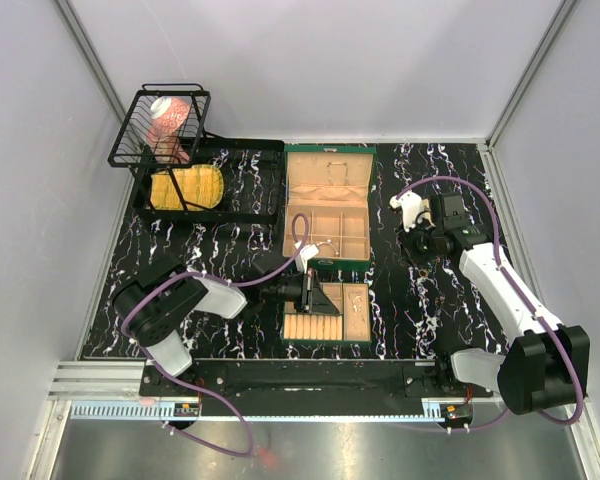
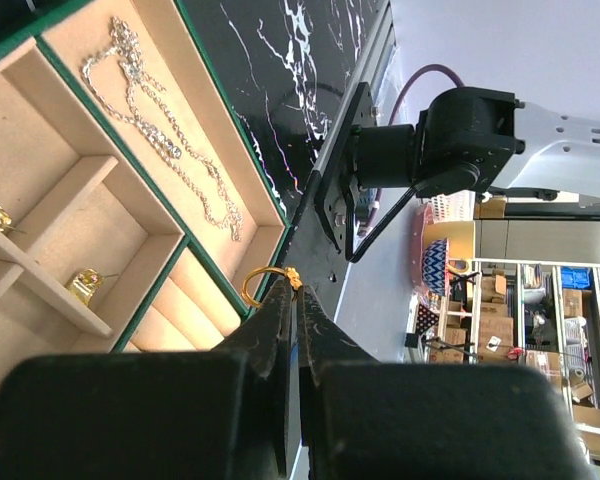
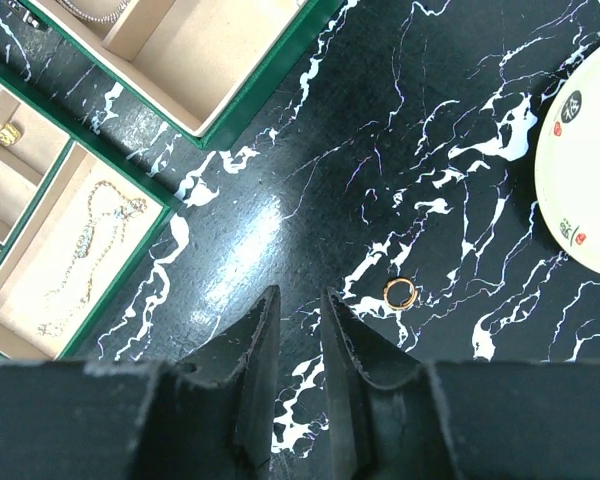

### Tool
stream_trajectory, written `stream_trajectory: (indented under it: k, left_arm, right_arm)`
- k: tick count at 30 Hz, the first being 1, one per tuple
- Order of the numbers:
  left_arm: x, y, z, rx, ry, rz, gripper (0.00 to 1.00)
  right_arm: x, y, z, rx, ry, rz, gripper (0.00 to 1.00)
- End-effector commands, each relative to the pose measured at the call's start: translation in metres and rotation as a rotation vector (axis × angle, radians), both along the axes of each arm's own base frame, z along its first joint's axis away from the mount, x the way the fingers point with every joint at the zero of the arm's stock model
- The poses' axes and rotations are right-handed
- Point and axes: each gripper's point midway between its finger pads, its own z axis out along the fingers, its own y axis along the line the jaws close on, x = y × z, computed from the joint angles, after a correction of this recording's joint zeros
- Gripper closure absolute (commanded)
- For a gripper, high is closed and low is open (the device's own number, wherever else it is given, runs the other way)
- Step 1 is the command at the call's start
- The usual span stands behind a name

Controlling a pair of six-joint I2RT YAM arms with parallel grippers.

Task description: Organize the mixed jewelry

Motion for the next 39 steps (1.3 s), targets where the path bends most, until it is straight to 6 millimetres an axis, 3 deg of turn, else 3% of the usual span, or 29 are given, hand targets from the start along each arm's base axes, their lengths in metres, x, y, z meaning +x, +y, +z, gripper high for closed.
stream_trajectory:
  k: [1, 17, 39]
  left_arm:
    - [-0.002, -0.005, -0.003, 0.007, -0.031, 0.008, 1.0]
    - [-0.011, -0.007, -0.022, 0.095, 0.005, 0.009, 1.0]
    - [-0.007, -0.017, -0.015, 0.079, -0.022, -0.013, 1.0]
  right_arm:
    - [0.006, 0.002, 0.012, 0.014, -0.061, 0.015, 0.71]
    - [0.005, 0.002, 0.013, 0.019, -0.07, 0.018, 0.71]
    - [0.002, 0.001, 0.016, 0.017, -0.076, 0.014, 0.7]
